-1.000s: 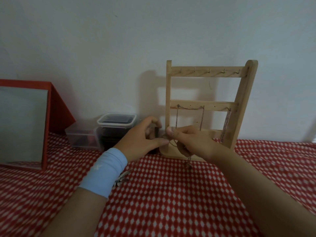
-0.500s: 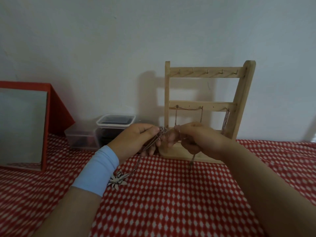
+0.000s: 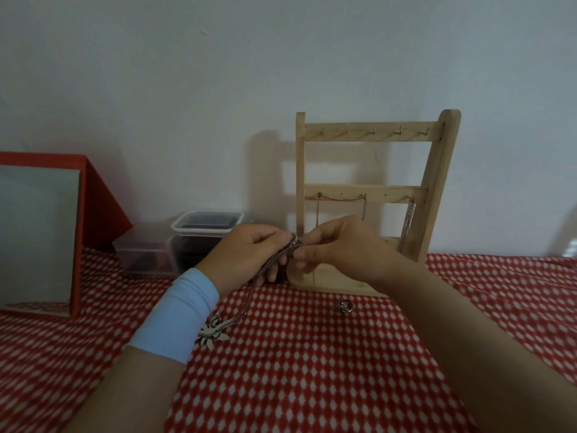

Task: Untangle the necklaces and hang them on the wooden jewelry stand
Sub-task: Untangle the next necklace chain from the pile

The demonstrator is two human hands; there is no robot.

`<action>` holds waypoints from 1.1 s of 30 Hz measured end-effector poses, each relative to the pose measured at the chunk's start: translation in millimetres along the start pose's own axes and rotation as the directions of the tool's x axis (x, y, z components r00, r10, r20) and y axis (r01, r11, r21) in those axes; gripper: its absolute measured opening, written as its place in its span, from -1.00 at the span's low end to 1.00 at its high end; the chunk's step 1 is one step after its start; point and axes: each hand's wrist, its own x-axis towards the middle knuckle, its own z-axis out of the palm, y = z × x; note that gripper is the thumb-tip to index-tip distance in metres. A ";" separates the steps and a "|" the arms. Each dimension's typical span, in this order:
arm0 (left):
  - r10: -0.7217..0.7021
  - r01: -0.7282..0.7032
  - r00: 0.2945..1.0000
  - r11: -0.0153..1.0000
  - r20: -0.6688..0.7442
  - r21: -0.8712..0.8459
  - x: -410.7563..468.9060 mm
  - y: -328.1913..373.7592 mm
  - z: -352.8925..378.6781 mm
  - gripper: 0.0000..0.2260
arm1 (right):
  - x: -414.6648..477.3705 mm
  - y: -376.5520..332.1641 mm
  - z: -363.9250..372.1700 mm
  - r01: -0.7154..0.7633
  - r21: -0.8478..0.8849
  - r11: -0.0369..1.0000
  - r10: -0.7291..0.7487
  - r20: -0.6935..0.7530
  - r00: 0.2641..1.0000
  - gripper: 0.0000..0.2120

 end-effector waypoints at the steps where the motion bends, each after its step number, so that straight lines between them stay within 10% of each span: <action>1: 0.002 -0.001 1.000 0.999 -0.020 0.033 0.4 -0.6 -0.8 -0.75 | 0.1 -0.4 -0.5 0.004 0.000 1.000 -0.004 -0.012 1.000 -0.90; 11: -0.022 0.025 0.999 0.997 -0.039 0.071 2.0 -3.2 -3.1 -0.85 | -2.0 -1.7 -3.5 -0.109 0.138 0.984 0.105 0.031 0.994 -0.82; 25: 0.017 -0.017 1.000 0.999 0.012 -0.031 -1.3 4.4 0.7 -0.92 | -7.2 -11.1 1.3 -0.038 -0.052 0.998 0.032 -0.115 0.993 -0.89; 33: 0.095 -0.093 0.995 0.977 -0.001 0.193 2.3 -3.7 3.8 -0.91 | -5.0 -4.8 8.1 -0.102 -0.180 0.978 0.075 -0.150 0.986 -0.85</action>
